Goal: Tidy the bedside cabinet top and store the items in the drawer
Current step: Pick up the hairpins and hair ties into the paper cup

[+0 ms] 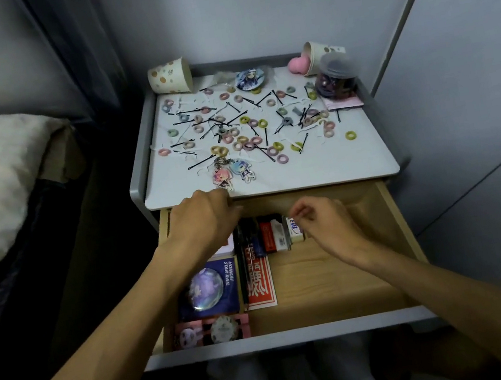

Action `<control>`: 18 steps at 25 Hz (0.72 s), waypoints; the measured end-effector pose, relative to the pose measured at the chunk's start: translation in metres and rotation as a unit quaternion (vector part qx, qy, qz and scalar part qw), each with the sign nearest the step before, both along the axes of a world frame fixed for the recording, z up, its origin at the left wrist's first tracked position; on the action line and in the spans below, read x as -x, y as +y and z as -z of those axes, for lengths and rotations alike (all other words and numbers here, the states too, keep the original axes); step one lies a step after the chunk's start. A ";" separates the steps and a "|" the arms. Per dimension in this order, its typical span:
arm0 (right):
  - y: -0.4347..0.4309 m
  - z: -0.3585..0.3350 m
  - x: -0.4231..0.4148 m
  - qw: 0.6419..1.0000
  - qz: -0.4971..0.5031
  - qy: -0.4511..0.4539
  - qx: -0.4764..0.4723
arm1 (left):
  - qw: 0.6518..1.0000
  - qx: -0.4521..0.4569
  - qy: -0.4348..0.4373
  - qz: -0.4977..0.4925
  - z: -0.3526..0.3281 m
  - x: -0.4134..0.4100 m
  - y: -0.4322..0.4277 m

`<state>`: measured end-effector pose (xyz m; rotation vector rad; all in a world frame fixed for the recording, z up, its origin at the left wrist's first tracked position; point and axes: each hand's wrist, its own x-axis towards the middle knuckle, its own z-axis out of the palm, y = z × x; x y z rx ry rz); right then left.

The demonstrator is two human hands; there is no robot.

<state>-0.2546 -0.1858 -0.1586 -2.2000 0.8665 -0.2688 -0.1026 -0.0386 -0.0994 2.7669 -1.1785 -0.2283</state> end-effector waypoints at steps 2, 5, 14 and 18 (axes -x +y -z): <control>-0.005 -0.017 0.002 0.999 -0.014 -0.031 0.004 | 0.996 0.081 0.046 0.005 -0.006 0.001 -0.011; -0.028 -0.038 0.000 0.998 -0.007 -0.055 0.036 | 0.978 0.173 0.114 0.026 -0.012 -0.004 -0.025; -0.150 -0.080 -0.033 0.983 0.063 -0.020 0.170 | 0.939 0.233 0.251 0.022 -0.038 -0.039 -0.079; -0.186 -0.085 -0.068 0.975 0.174 -0.083 0.109 | 0.921 0.252 0.297 0.005 -0.043 -0.051 -0.128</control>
